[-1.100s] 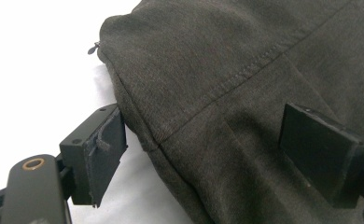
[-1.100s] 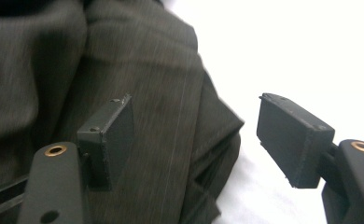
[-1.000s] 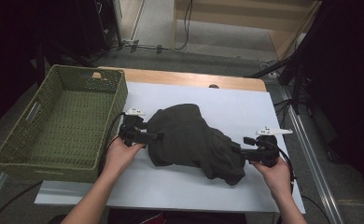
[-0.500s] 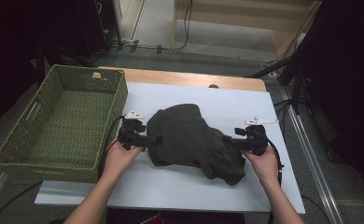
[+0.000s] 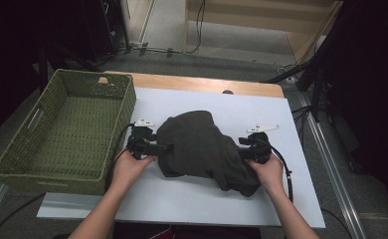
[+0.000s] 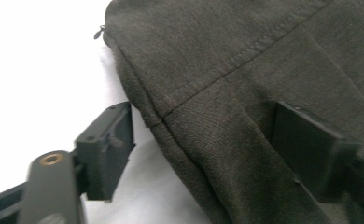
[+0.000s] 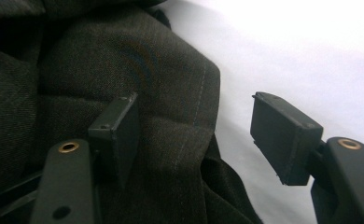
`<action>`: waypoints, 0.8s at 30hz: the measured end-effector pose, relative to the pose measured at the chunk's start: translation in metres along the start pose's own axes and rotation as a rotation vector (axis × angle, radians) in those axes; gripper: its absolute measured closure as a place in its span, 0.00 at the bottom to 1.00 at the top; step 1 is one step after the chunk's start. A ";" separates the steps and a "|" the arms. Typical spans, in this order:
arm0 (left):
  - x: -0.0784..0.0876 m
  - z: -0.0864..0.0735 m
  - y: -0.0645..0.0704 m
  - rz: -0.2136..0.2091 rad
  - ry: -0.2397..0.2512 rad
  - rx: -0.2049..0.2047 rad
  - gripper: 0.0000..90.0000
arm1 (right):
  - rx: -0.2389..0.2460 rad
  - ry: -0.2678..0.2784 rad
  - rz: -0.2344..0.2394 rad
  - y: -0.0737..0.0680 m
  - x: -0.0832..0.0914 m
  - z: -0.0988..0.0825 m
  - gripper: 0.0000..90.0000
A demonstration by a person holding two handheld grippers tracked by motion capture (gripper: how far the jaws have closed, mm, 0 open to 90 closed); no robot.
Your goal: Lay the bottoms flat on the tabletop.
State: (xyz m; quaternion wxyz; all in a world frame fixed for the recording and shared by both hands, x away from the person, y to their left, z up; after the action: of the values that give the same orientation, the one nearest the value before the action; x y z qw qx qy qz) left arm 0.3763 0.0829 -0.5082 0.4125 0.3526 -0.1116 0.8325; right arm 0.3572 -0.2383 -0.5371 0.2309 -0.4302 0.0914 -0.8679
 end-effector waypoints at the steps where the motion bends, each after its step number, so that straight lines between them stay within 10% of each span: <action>1: -0.001 0.000 0.000 -0.004 0.000 0.005 0.31 | -0.013 -0.015 0.013 -0.001 -0.002 -0.001 0.40; 10: 0.002 0.000 -0.005 -0.005 -0.003 0.062 0.62 | 0.020 -0.076 0.088 -0.011 -0.014 -0.009 0.71; 16: 0.004 0.003 -0.002 -0.073 0.006 0.069 0.87 | 0.030 -0.117 0.052 -0.015 -0.007 -0.005 0.87; 24: 0.028 0.028 0.000 -0.084 0.071 0.039 0.89 | -0.014 0.005 0.006 -0.004 0.034 0.017 0.89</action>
State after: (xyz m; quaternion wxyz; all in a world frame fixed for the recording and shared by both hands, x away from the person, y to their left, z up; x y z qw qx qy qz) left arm 0.3788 0.0865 -0.4692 0.4439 0.3350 -0.0659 0.8285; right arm 0.3517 -0.2504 -0.5014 0.2303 -0.4291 0.0991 -0.8678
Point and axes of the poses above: each handheld gripper's, and its own axes: x roughly backward along the jaws, z roughly out of its top, y roughly to its right, the point moved 5 cm from there along -x, roughly forward along the jaws, and after that the axes turned 13 degrees about -x, right-handed, at the moved point
